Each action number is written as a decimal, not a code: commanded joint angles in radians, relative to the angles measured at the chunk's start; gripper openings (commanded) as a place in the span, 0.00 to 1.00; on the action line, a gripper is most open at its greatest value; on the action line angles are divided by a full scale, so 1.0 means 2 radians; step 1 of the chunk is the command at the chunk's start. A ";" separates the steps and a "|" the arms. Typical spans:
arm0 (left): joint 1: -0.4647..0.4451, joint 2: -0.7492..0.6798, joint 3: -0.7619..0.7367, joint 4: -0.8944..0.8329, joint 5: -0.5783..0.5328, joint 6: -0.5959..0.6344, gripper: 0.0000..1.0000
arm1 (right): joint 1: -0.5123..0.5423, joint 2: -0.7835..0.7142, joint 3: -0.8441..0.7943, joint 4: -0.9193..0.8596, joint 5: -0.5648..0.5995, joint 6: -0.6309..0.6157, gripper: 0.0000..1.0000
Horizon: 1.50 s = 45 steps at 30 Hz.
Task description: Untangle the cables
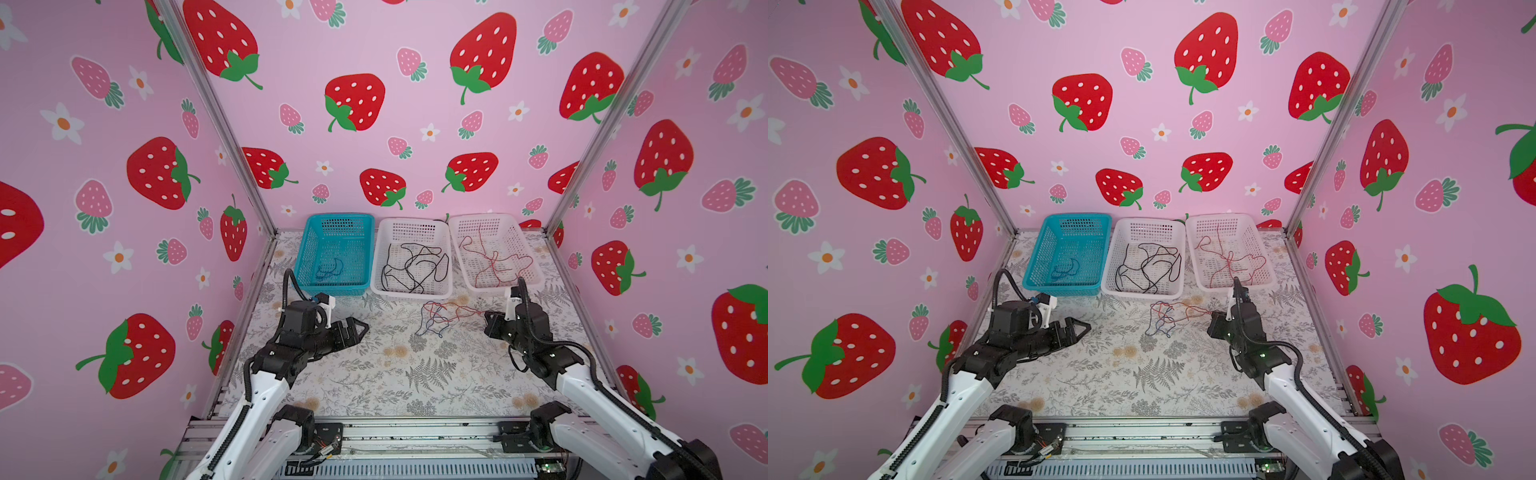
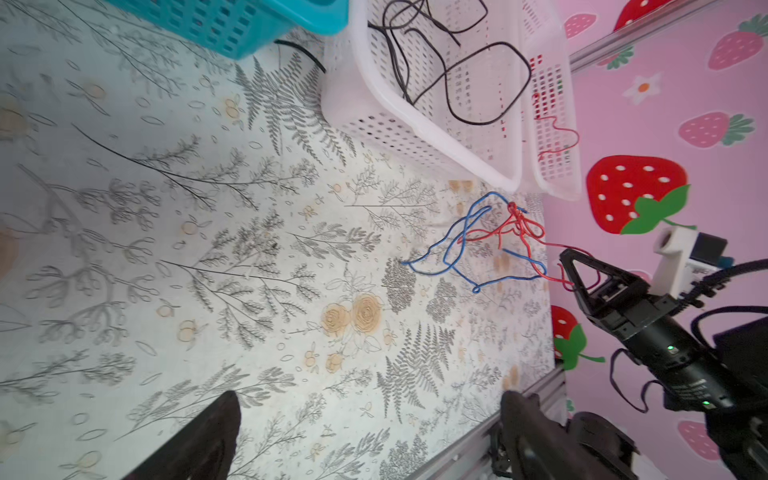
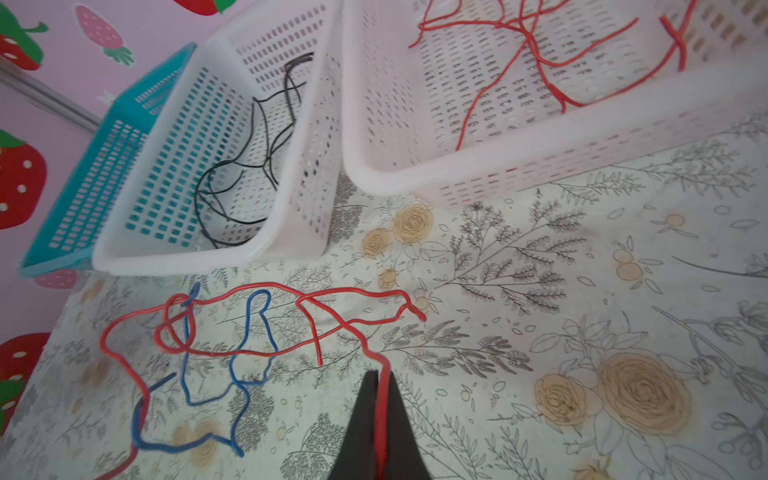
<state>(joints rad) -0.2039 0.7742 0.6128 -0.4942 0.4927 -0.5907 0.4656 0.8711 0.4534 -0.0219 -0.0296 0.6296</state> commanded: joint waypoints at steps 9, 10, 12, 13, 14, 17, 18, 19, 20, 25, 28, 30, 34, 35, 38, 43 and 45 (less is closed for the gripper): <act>-0.070 -0.067 -0.087 0.191 0.063 -0.118 0.99 | 0.041 -0.038 0.071 0.011 -0.110 -0.066 0.00; -0.080 -0.071 -0.095 0.210 0.061 -0.126 0.99 | 0.046 -0.038 0.074 0.014 -0.113 -0.067 0.00; -0.104 -0.074 -0.113 0.253 0.054 -0.146 0.99 | 0.056 -0.039 0.076 0.020 -0.116 -0.068 0.00; -0.118 -0.074 -0.124 0.283 0.048 -0.157 0.99 | 0.062 -0.040 0.078 0.021 -0.115 -0.066 0.00; -0.137 -0.073 -0.135 0.311 0.041 -0.168 0.99 | 0.066 -0.041 0.079 0.024 -0.114 -0.065 0.00; -0.191 -0.067 -0.143 0.344 0.008 -0.165 0.99 | 0.079 -0.045 0.082 0.025 -0.106 -0.059 0.00; -0.205 -0.064 -0.143 0.348 -0.001 -0.160 0.99 | 0.082 -0.046 0.083 0.026 -0.106 -0.059 0.00; -0.223 -0.062 -0.144 0.354 -0.011 -0.154 0.99 | 0.085 -0.048 0.083 0.028 -0.105 -0.056 0.00; -0.239 -0.060 -0.143 0.357 -0.021 -0.149 0.99 | 0.088 -0.049 0.083 0.030 -0.104 -0.054 0.00; -0.266 -0.059 -0.155 0.382 -0.041 -0.141 0.99 | 0.104 -0.052 0.091 0.037 -0.107 -0.045 0.00; -0.267 -0.061 -0.161 0.385 -0.046 -0.137 0.99 | 0.116 -0.052 0.101 0.032 -0.100 -0.044 0.00; -0.268 -0.058 -0.164 0.390 -0.047 -0.138 0.99 | 0.123 -0.054 0.107 0.030 -0.097 -0.044 0.00; -0.271 -0.048 -0.171 0.415 -0.045 -0.148 0.99 | 0.136 -0.056 0.111 0.031 -0.089 -0.039 0.00; -0.273 -0.044 -0.172 0.419 -0.046 -0.150 0.99 | 0.140 -0.056 0.111 0.033 -0.085 -0.037 0.00; -0.281 -0.039 -0.175 0.442 -0.051 -0.160 0.99 | 0.149 -0.051 0.111 0.036 -0.073 -0.034 0.00; -0.301 -0.043 -0.181 0.472 -0.063 -0.169 0.99 | 0.165 -0.043 0.113 0.044 -0.062 -0.029 0.00; -0.310 -0.043 -0.182 0.480 -0.066 -0.171 0.99 | 0.172 -0.042 0.113 0.048 -0.055 -0.029 0.00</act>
<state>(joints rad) -0.8043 0.6987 0.2523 0.3836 0.3817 -0.9142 0.7906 0.7864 0.6498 0.0269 -0.1699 0.5560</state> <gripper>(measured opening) 0.988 0.051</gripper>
